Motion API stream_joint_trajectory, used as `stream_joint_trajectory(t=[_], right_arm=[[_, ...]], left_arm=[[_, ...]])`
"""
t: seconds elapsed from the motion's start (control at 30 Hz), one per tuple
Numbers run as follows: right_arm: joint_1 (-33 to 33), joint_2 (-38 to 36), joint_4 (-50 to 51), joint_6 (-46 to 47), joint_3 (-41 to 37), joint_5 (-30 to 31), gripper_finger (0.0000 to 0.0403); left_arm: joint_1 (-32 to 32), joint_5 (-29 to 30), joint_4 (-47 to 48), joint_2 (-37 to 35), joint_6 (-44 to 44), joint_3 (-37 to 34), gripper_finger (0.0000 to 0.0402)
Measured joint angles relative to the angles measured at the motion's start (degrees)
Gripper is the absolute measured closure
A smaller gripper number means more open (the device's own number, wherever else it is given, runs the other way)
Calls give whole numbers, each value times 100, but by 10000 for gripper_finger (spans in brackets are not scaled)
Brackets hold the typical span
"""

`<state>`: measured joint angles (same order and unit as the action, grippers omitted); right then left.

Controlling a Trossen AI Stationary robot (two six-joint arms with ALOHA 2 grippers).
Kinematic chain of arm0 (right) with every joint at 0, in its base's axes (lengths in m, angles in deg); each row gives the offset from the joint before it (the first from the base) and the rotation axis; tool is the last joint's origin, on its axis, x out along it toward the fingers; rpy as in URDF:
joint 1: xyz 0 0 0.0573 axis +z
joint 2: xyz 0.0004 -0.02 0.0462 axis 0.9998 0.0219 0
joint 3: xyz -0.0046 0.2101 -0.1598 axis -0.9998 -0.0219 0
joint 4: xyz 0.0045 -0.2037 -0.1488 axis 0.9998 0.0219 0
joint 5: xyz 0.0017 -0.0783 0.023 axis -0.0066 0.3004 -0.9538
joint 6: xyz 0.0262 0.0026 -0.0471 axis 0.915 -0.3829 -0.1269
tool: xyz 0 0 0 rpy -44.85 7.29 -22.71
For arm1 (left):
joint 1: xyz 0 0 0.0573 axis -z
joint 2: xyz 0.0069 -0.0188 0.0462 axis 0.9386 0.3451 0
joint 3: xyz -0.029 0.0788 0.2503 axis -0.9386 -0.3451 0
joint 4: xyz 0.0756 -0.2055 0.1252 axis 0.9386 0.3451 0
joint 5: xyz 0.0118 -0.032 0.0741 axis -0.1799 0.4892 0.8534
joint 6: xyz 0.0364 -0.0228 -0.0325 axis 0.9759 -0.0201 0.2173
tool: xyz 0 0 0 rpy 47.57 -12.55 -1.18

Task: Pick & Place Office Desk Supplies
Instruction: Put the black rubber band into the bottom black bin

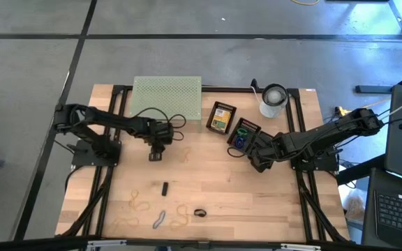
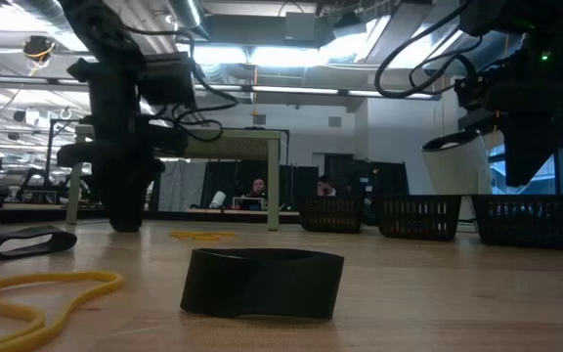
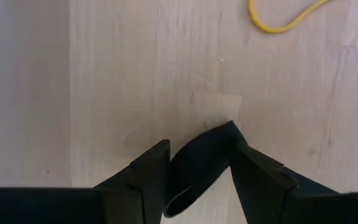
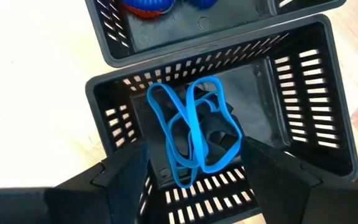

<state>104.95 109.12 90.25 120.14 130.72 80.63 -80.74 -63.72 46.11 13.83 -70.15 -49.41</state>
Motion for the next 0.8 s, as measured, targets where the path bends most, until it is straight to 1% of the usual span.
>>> stream_joint_trajectory(t=[0.07,0.17,0.27,0.37,0.53,0.57,0.7,0.8], right_arm=[[0,0,-20,-2,0,0,147],[1,0,-31,-2,0,-2,147],[2,2,-43,-2,0,-2,147],[0,2,-69,-3,0,-2,147],[2,2,-84,3,0,-2,147],[2,2,-86,3,0,-2,147],[1,2,-88,5,0,-4,147],[2,2,-151,11,0,-113,147]], left_arm=[[-52,-131,33,164,100,28,240],[-58,-236,36,220,129,33,243],[-64,-448,56,162,140,11,262],[-55,-591,132,84,127,-13,298],[-47,-837,255,80,69,-11,380],[-47,-860,283,76,17,9,389],[8,-884,428,-75,-109,174,392],[200,-856,323,-365,-133,420,395]])
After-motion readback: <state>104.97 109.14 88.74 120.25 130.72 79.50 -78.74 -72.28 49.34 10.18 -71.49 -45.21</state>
